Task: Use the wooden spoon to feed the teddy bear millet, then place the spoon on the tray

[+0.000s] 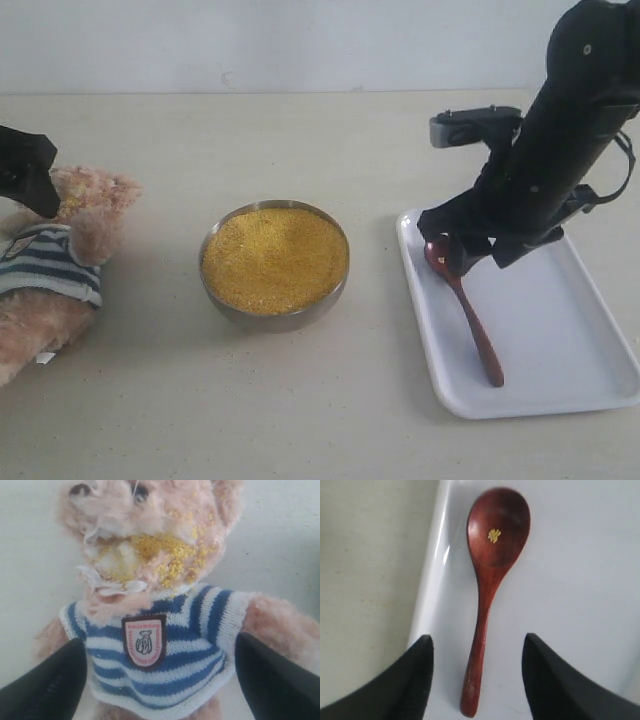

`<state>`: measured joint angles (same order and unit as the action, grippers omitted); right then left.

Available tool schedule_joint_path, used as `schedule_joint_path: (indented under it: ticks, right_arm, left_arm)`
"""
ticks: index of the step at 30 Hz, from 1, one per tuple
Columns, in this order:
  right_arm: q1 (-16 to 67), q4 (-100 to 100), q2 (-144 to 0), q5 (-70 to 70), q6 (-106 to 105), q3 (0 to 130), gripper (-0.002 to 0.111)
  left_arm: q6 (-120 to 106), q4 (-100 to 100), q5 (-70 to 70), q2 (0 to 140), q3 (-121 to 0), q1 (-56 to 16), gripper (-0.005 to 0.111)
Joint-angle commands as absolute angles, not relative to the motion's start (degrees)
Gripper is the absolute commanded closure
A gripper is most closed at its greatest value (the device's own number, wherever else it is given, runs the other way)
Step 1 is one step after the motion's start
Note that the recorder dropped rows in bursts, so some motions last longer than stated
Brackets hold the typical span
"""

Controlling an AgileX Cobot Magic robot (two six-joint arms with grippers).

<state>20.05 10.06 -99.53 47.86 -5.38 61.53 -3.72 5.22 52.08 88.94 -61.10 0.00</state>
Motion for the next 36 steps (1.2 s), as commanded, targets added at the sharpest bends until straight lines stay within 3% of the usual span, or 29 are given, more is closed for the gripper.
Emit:
schedule_joint_path:
  ticks: [1,6,8,10,14,17,28,36]
  right_arm:
    - [19.9,9.0,-93.4,45.6,-5.8,62.0,0.073]
    - [19.9,8.4,-87.2,44.1,-6.1,62.1,0.109]
    - [19.9,8.4,-84.4,43.1,-6.1,62.1,0.108]
    - [19.9,8.4,-81.5,41.7,-6.1,62.1,0.108]
    - [19.9,8.7,-76.2,40.2,-5.9,62.1,0.108]
    - [19.9,8.8,-71.9,40.4,-5.9,62.1,0.108]
    - [19.9,8.4,-56.7,39.4,-4.9,58.4,0.108]
    - [19.9,8.4,-43.8,33.1,-4.5,46.9,0.108]
  left_arm:
    - [-4.1,5.1,54.3,86.9,-63.4,0.1,0.03]
    - [-4.1,5.6,56.5,83.3,-66.7,0.1,0.03]
    - [-4.1,5.6,57.4,81.7,-67.7,0.1,0.033]
    - [-3.6,5.6,57.4,80.2,-68.1,0.1,0.044]
    - [-3.5,5.4,57.4,77.5,-68.2,0.1,0.081]
    - [-3.9,5.4,58.5,76.3,-68.2,0.1,0.102]
    - [-4.4,5.4,55.7,65.4,-65.8,0.1,0.103]
    - [-5.0,5.2,41.0,47.9,-51.1,0.1,0.103]
